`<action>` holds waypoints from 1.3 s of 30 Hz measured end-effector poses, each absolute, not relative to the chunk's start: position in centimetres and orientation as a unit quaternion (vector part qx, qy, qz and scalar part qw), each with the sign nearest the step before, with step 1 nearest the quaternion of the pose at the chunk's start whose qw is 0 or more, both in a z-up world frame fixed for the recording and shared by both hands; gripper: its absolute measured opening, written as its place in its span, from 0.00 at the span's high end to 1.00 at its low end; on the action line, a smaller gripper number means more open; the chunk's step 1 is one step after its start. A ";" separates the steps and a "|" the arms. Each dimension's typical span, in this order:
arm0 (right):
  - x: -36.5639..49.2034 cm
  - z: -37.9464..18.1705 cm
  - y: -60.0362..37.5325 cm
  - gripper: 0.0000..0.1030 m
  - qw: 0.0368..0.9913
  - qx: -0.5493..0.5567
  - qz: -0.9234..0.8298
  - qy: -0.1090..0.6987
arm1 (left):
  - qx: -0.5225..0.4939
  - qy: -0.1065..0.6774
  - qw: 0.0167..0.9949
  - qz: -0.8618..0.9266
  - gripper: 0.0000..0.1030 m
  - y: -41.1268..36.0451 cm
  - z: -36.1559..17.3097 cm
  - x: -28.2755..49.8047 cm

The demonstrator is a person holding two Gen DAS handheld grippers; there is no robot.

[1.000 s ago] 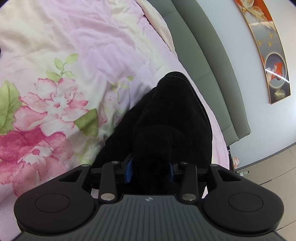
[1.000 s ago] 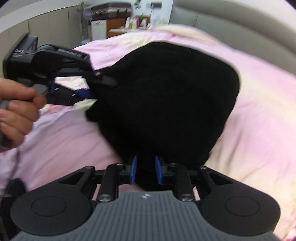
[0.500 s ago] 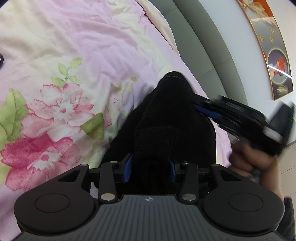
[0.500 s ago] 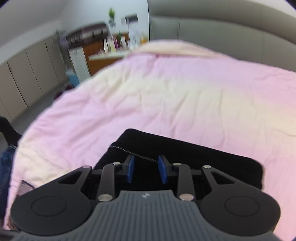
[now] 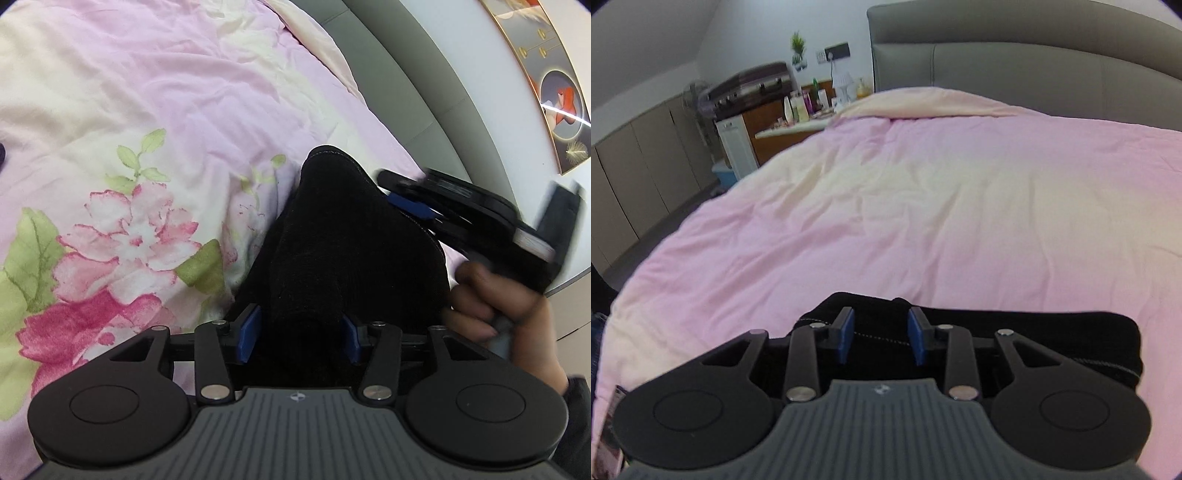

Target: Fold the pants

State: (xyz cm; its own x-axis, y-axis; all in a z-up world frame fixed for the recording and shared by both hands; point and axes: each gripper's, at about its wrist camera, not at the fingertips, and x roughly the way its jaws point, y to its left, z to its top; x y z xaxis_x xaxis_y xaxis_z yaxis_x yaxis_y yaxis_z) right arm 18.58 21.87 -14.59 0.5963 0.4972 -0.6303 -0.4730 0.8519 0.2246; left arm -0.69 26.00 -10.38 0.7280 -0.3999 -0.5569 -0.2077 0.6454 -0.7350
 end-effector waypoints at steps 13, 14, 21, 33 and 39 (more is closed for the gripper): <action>0.7 -16.4 10.5 0.59 0.913 0.012 0.206 0.352 | -0.382 0.373 0.844 -0.041 0.27 25.0 -10.0 -0.8; -0.5 -17.1 10.4 0.58 0.910 -0.001 0.211 0.358 | -0.373 0.375 0.848 -0.039 0.27 24.8 -9.8 -0.8; -1.4 -17.3 8.0 0.51 0.897 0.022 0.217 0.384 | -0.319 0.381 0.867 -0.021 0.27 23.7 -8.1 -0.8; -0.7 -17.0 3.9 0.51 0.891 0.147 0.214 0.372 | -0.198 0.350 0.916 -0.001 0.27 23.0 -0.9 -2.7; -0.1 -17.7 3.6 0.53 0.885 0.163 0.214 0.381 | -0.129 0.392 0.909 -0.052 0.45 21.7 -2.3 0.3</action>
State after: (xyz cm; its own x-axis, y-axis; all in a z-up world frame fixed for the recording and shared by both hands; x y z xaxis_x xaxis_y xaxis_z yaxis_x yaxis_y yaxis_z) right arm -0.07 3.60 -17.71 0.6185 0.5017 -0.6048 -0.2540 0.8560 0.4504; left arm 0.29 21.66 -2.32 0.6873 -0.1958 -0.6995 -0.0058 0.9615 -0.2749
